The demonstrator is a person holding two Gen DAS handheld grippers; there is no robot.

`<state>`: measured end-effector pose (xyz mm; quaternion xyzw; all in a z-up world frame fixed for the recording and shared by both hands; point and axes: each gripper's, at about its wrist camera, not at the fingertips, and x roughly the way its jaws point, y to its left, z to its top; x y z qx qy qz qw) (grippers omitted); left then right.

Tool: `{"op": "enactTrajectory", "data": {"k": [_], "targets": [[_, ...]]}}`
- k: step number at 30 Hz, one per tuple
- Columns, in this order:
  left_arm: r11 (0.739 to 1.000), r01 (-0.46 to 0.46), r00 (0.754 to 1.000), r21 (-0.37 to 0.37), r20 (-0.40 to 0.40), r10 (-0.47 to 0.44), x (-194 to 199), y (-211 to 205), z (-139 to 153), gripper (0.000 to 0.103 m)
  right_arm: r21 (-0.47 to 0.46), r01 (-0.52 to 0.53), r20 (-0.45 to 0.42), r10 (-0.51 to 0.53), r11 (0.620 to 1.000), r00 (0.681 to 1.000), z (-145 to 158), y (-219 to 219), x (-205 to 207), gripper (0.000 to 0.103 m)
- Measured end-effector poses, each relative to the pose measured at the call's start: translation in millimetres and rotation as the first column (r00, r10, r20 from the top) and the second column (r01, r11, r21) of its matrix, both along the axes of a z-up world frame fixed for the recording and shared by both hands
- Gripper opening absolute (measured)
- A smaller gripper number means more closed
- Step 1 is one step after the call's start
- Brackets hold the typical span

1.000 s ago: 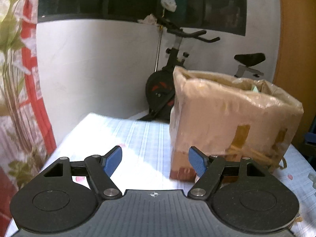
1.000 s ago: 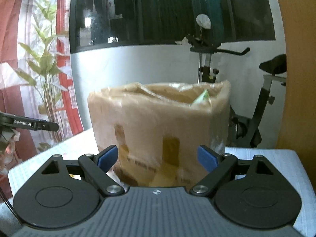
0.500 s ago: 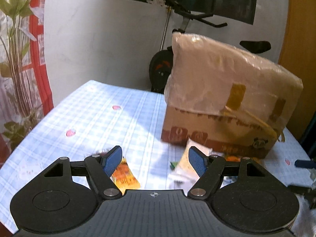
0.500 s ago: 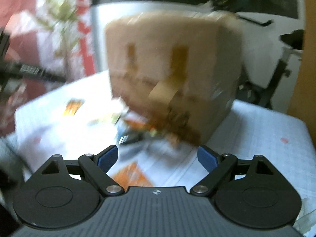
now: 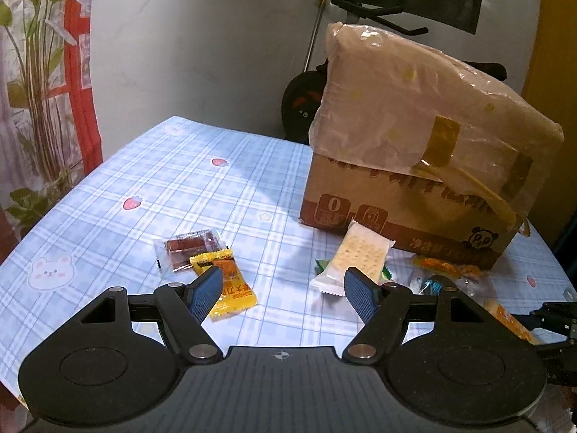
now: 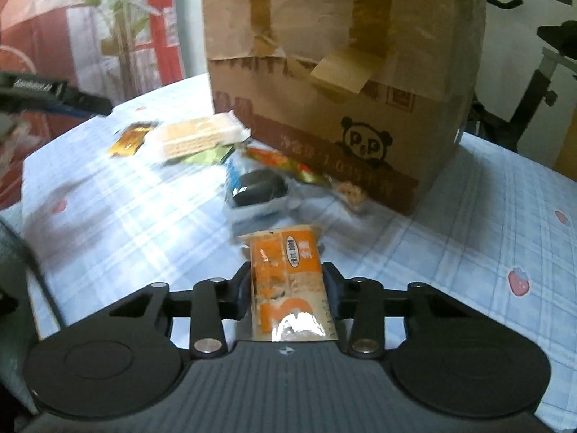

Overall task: Organize snacks
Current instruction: 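Grasp the yellow packet with the left tool while the right tool grasps the orange bread stick pack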

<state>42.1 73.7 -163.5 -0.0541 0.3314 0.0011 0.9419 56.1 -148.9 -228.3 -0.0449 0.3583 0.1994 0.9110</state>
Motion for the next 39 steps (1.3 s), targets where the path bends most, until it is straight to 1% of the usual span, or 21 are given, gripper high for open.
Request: {"op": "enactTrajectory", "data": {"k": [5, 11, 15, 17, 19, 21, 25, 28, 31, 34, 36, 39], "targets": [[1.000, 0.007, 1.000, 0.007, -0.013, -0.007, 1, -2, -6, 0.076, 0.028, 0.095, 0.047, -0.097, 0.995, 0.994, -7, 10, 1, 0.040], [1.000, -0.009, 0.999, -0.002, -0.034, 0.009, 5, 7, -14, 0.076, 0.000, 0.103, 0.072, -0.102, 0.995, 0.992, -9, 13, -1, 0.040], [0.999, -0.050, 0.997, -0.015, -0.066, 0.048, 9, 17, -23, 0.076, -0.013, 0.102, 0.080, -0.101, 0.995, 0.992, -9, 16, -1, 0.040], [0.995, -0.089, 0.992, -0.037, -0.091, 0.086, 12, 25, -27, 0.075, -0.012, 0.102, 0.079, -0.101, 0.995, 0.992, -10, 16, -1, 0.040], [0.992, -0.108, 0.990, -0.065, -0.103, 0.101, 16, 33, -29, 0.073, -0.011, 0.102, 0.080, -0.100, 0.995, 0.992, -10, 16, -1, 0.040], [0.990, -0.118, 0.989, -0.075, -0.099, 0.110, 19, 38, -30, 0.070, -0.007, 0.102, 0.078, -0.101, 0.995, 0.992, -10, 15, -1, 0.040], [0.993, -0.107, 0.991, -0.054, -0.090, 0.102, 31, 41, -30, 0.063, -0.004, 0.102, 0.077, -0.102, 0.995, 0.992, -10, 15, -1, 0.040], [0.991, -0.129, 0.987, -0.027, -0.096, 0.126, 46, 40, -36, 0.062, 0.000, 0.103, 0.076, -0.102, 0.995, 0.992, -10, 15, -1, 0.041], [0.988, -0.150, 0.983, -0.020, -0.109, 0.147, 57, 39, -42, 0.061, -0.003, 0.102, 0.078, -0.102, 0.995, 0.992, -10, 15, -1, 0.041], [0.991, -0.134, 0.984, 0.001, -0.122, 0.133, 61, 34, -47, 0.052, -0.003, 0.102, 0.078, -0.101, 0.995, 0.992, -11, 15, -1, 0.041], [0.992, -0.128, 0.982, 0.015, -0.139, 0.129, 62, 32, -50, 0.040, -0.002, 0.102, 0.078, -0.101, 0.995, 0.992, -11, 15, -1, 0.041], [0.992, -0.125, 0.983, 0.026, -0.132, 0.127, 58, 32, -52, 0.036, -0.001, 0.102, 0.077, -0.101, 0.995, 0.992, -11, 15, -1, 0.041]]}}
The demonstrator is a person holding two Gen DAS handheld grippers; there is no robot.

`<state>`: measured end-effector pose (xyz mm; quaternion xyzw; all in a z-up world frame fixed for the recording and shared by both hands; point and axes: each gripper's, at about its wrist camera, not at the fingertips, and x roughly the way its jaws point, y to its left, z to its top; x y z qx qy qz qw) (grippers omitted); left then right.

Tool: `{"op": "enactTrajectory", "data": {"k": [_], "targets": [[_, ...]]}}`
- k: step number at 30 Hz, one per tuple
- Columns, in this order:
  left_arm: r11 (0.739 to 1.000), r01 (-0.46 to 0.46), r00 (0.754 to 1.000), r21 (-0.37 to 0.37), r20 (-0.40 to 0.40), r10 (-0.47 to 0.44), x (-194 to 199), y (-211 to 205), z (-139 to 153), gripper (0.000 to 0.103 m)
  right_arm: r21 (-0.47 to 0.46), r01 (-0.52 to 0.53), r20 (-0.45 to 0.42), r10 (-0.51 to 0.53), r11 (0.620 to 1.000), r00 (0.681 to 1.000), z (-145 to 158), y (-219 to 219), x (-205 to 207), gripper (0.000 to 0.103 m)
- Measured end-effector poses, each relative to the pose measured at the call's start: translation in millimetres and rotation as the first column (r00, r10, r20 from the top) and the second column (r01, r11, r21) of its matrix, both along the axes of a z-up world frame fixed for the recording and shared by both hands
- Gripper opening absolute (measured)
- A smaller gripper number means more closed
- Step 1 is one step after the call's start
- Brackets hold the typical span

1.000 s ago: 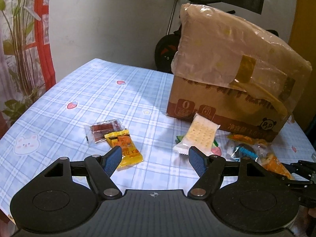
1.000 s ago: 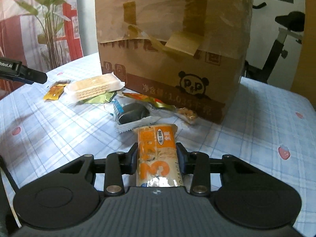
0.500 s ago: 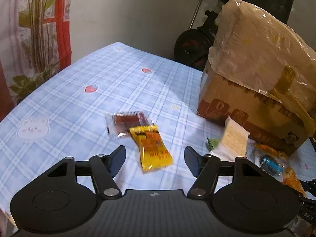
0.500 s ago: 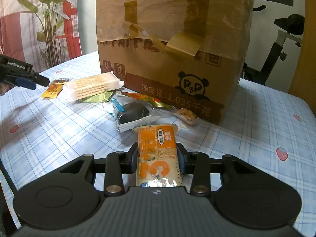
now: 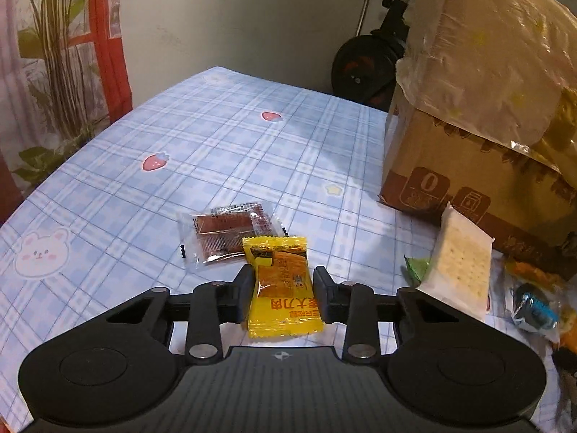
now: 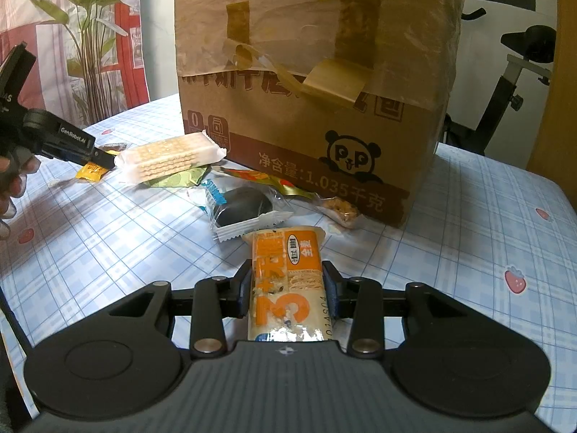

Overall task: Organize snacks
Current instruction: 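Grasp the yellow packet with the left tool while the right tool grasps the orange bread stick pack, then lift both held packs and carry them over the box opening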

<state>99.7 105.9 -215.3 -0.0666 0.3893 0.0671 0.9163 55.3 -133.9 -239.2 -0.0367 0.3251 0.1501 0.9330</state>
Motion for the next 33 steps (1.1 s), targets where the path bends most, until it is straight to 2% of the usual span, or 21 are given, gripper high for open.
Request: {"op": "enactTrajectory", "data": {"k": [5, 9, 22, 28, 33], "targets": [[1.000, 0.020, 1.000, -0.019, -0.001, -0.020, -11, 1, 1, 0.035, 0.003, 0.000, -0.001, 0.000, 1.000, 1.000, 0, 0, 0, 0.041], [1.000, 0.028, 1.000, -0.004, 0.010, -0.028, -22, -3, 4, 0.035, 0.004, -0.001, -0.001, 0.001, 1.000, 1.000, 0, 0, 0, 0.041], [0.995, 0.099, 0.990, -0.004, 0.106, -0.098, -42, -21, 27, 0.035, -0.022, -0.002, 0.014, 0.003, 1.000, 1.000, 2, -1, -9, 0.040], [0.993, 0.119, 0.980, 0.025, 0.157, -0.122, -49, -25, 38, 0.035, 0.017, 0.041, 0.046, -0.042, 0.999, 0.998, 15, -16, -26, 0.039], [0.989, 0.141, 0.966, 0.049, 0.214, -0.148, -49, -28, 54, 0.035, 0.067, 0.053, 0.069, -0.058, 0.996, 0.996, 40, -26, -34, 0.039]]}}
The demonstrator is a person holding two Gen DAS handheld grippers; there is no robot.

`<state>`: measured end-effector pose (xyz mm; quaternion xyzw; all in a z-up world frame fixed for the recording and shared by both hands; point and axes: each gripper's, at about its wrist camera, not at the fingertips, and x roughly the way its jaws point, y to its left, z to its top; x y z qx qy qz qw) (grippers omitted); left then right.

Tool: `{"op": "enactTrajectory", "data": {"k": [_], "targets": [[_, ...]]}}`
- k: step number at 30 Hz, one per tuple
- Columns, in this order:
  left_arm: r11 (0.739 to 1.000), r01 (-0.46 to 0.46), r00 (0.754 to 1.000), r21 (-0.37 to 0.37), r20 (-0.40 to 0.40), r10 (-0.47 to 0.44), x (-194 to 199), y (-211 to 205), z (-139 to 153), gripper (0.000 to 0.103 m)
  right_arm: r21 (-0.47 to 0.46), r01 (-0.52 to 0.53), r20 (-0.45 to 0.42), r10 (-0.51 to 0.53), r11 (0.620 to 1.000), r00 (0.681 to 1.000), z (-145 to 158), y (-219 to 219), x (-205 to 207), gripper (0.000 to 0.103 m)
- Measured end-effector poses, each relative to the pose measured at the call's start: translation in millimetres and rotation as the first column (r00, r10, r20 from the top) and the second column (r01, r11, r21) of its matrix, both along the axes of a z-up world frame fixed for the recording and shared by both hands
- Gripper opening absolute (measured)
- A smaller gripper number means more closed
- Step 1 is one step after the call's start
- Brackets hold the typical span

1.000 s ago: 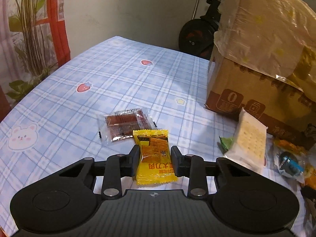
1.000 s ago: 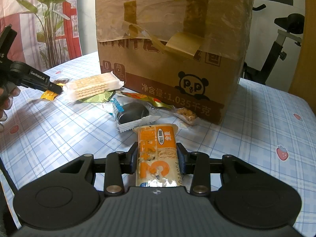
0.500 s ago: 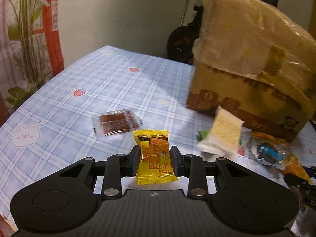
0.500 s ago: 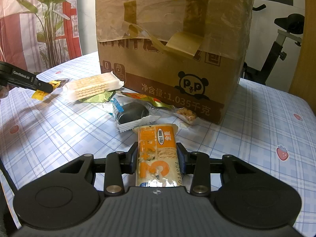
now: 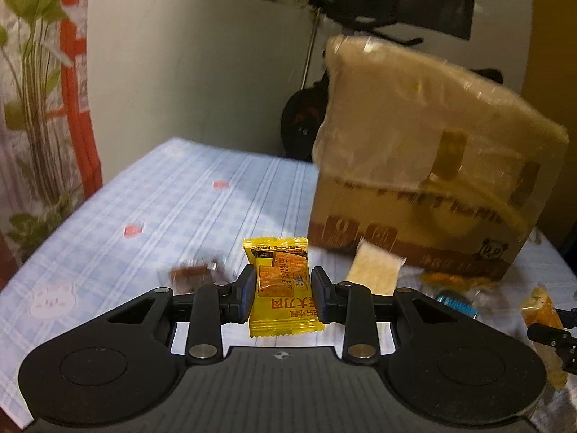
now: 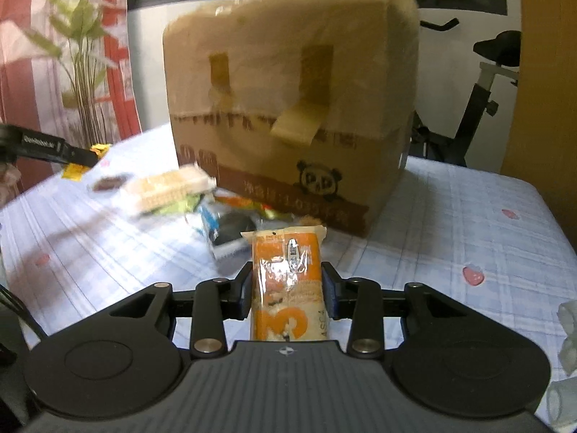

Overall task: Organize snacks
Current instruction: 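Lift both held packs and carry them over the box opening, then open both tools to drop the packs into the box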

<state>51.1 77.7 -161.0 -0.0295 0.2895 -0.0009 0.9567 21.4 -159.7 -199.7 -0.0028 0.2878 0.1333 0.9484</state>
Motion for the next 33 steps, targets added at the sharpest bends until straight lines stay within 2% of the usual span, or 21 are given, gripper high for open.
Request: {"op": "enactTrajectory", "data": {"k": [4, 7, 12, 15, 18, 21, 25, 30, 33], "targets": [[1.000, 0.024, 0.999, -0.011, 0.048, -0.024, 5, 0, 25, 0.035, 0.010, -0.011, 0.058, 0.011, 1.000, 0.998, 33, -2, 0, 0.039], [0.998, 0.060, 0.993, 0.010, 0.105, -0.061, 11, -3, 48, 0.035, 0.035, -0.006, 0.132, 0.001, 0.999, 0.991, 62, -3, 6, 0.039], [0.994, 0.106, 0.977, 0.030, 0.186, -0.109, 29, -11, 86, 0.035, 0.134, -0.005, 0.255, -0.030, 0.991, 0.966, 114, -4, 25, 0.039], [0.989, 0.146, 0.961, 0.034, 0.234, -0.150, 39, -22, 108, 0.035, 0.164, -0.043, 0.318, -0.011, 0.986, 0.948, 144, -5, 46, 0.039], [0.982, 0.186, 0.943, 0.029, 0.276, -0.187, 56, -35, 130, 0.035, 0.156, -0.066, 0.371, 0.003, 0.986, 0.929, 173, -6, 79, 0.039], [0.976, 0.217, 0.929, 0.011, 0.303, -0.210, 79, -48, 149, 0.035, 0.179, -0.065, 0.397, -0.011, 0.982, 0.918, 195, -8, 110, 0.039], [0.967, 0.256, 0.921, 0.011, 0.302, -0.247, 114, -72, 159, 0.035, 0.163, -0.030, 0.383, -0.035, 0.986, 0.923, 200, -5, 148, 0.039], [0.962, 0.274, 0.935, 0.018, 0.231, -0.271, 157, -95, 147, 0.035, 0.145, 0.037, 0.245, -0.073, 0.989, 0.967, 171, -2, 179, 0.039], [0.951, 0.308, 0.936, -0.004, 0.183, -0.302, 176, -103, 134, 0.036, 0.160, 0.076, 0.148, -0.100, 0.984, 0.984, 153, -4, 188, 0.039]]}}
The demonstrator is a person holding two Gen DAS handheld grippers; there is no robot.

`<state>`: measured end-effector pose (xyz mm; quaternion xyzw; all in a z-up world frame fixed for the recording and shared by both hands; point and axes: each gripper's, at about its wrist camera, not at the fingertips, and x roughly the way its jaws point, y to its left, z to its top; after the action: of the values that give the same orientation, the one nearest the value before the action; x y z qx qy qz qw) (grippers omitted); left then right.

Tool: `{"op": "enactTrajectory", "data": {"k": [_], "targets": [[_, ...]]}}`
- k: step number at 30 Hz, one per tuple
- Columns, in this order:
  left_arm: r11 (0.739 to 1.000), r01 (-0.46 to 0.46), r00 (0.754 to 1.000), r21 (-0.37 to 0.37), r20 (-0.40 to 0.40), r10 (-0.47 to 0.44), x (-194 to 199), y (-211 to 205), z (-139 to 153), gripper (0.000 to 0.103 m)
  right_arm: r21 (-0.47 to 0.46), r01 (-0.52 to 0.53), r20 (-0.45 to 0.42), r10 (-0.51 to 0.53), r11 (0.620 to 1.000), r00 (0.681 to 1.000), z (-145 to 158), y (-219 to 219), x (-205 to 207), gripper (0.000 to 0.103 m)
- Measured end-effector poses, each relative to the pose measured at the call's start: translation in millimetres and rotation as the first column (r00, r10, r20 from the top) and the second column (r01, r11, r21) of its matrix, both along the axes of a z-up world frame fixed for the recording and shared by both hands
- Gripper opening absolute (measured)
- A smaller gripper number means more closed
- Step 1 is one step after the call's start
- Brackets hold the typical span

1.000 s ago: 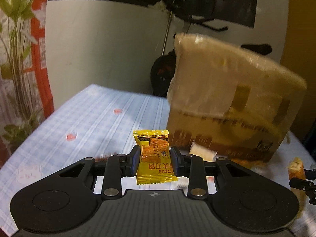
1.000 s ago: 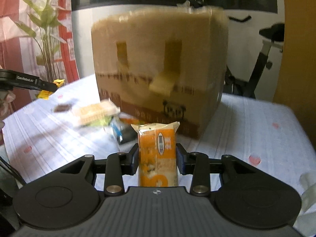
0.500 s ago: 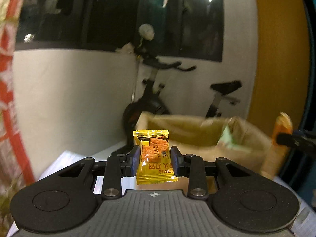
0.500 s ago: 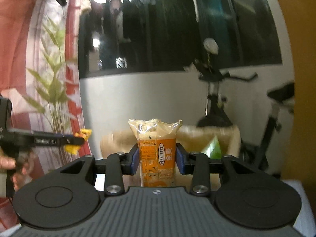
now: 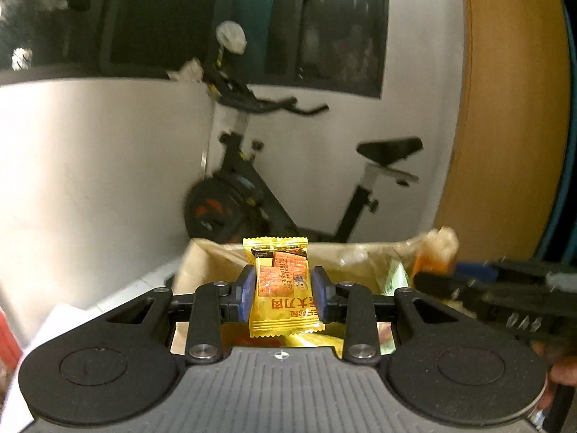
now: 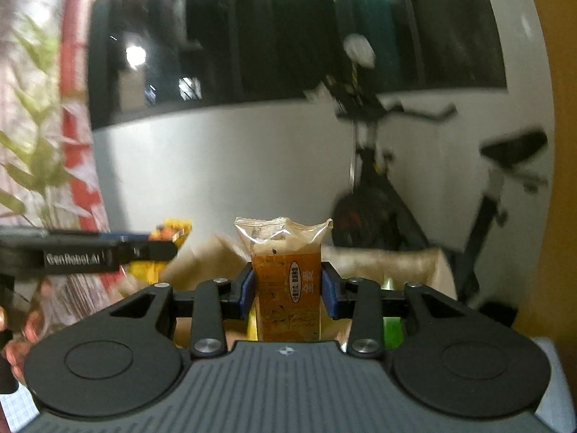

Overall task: Organize snacks
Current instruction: 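Open both tools to drop the packs into the box, then move both tools back down to the table snacks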

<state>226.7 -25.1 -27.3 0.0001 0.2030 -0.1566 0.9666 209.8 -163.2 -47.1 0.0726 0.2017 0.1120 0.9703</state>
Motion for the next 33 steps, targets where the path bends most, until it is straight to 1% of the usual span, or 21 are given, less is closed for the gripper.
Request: {"op": "enactTrajectory", "data": {"k": [1, 2, 3, 5, 8, 9, 10, 12, 15, 17, 19, 21, 23, 25, 27, 30, 31, 33], "targets": [[1.000, 0.013, 1.000, -0.009, -0.017, -0.014, 4, 1, -4, 0.037, 0.006, 0.002, -0.024, -0.001, 1.000, 1.000, -6, -1, 1, 0.040], [0.999, 0.025, 0.999, -0.020, -0.036, -0.025, 9, 2, -9, 0.044, 0.000, 0.009, -0.039, -0.009, 1.000, 0.999, -10, -1, 1, 0.042], [0.999, 0.027, 0.998, -0.029, -0.051, -0.029, 12, 1, -12, 0.056, -0.011, 0.018, -0.046, -0.018, 1.000, 0.999, -11, -1, 1, 0.045], [0.999, 0.019, 0.998, -0.046, -0.062, -0.022, 15, 10, -18, 0.068, -0.016, 0.020, -0.053, -0.021, 1.000, 0.998, -13, -4, -5, 0.050], [0.997, 0.037, 0.997, -0.071, -0.064, -0.041, 5, 24, -20, 0.069, 0.004, 0.025, -0.008, -0.025, 1.000, 1.000, -11, -8, -20, 0.055], [0.997, 0.039, 0.997, -0.068, -0.064, -0.043, 1, 28, -20, 0.069, 0.003, 0.028, 0.002, -0.028, 1.000, 1.000, -10, -8, -24, 0.059], [0.998, 0.037, 0.997, -0.058, -0.061, -0.041, -3, 33, -19, 0.069, -0.002, 0.033, 0.011, -0.033, 0.999, 0.999, -10, -8, -30, 0.060], [0.999, 0.024, 0.998, -0.036, -0.058, -0.026, -13, 43, -18, 0.069, -0.003, 0.040, 0.029, -0.040, 0.999, 0.999, -8, -9, -40, 0.061], [1.000, 0.000, 0.998, -0.026, -0.062, -0.001, -31, 67, -16, 0.069, 0.028, 0.044, 0.061, -0.045, 0.999, 0.997, -7, -11, -59, 0.061], [0.999, -0.024, 0.997, -0.028, -0.071, 0.022, -43, 87, -17, 0.069, 0.040, 0.055, 0.087, -0.058, 0.998, 0.995, -11, -12, -76, 0.061], [0.997, -0.076, 0.993, -0.030, -0.090, 0.073, -55, 107, -22, 0.069, 0.038, 0.066, 0.107, -0.069, 0.997, 0.992, -16, -11, -92, 0.062], [0.992, -0.122, 0.987, -0.043, -0.112, 0.116, -70, 129, -30, 0.069, 0.042, 0.081, 0.120, -0.085, 0.996, 0.989, -24, -8, -108, 0.068], [0.987, -0.151, 0.981, -0.050, -0.134, 0.143, -82, 149, -41, 0.069, 0.052, 0.095, 0.116, -0.101, 0.994, 0.988, -34, -7, -123, 0.068], [0.982, -0.189, 0.969, -0.031, -0.165, 0.181, -89, 166, -56, 0.069, 0.050, 0.111, 0.101, -0.116, 0.993, 0.988, -44, -5, -133, 0.068], [0.975, -0.220, 0.955, -0.009, -0.205, 0.214, -92, 179, -72, 0.069, 0.049, 0.123, 0.073, -0.127, 0.991, 0.989, -57, -4, -141, 0.068], [0.973, -0.230, 0.938, 0.013, -0.262, 0.225, -92, 194, -101, 0.069, 0.051, 0.135, 0.006, -0.135, 0.990, 0.991, -74, -3, -144, 0.068], [0.972, -0.233, 0.929, 0.013, -0.293, 0.227, -89, 195, -111, 0.069, 0.054, 0.139, -0.012, -0.138, 0.989, 0.990, -79, -2, -145, 0.068], [0.967, -0.255, 0.900, -0.003, -0.366, 0.236, -82, 199, -137, 0.069, 0.058, 0.143, -0.044, -0.141, 0.988, 0.989, -90, -1, -145, 0.068]]}}
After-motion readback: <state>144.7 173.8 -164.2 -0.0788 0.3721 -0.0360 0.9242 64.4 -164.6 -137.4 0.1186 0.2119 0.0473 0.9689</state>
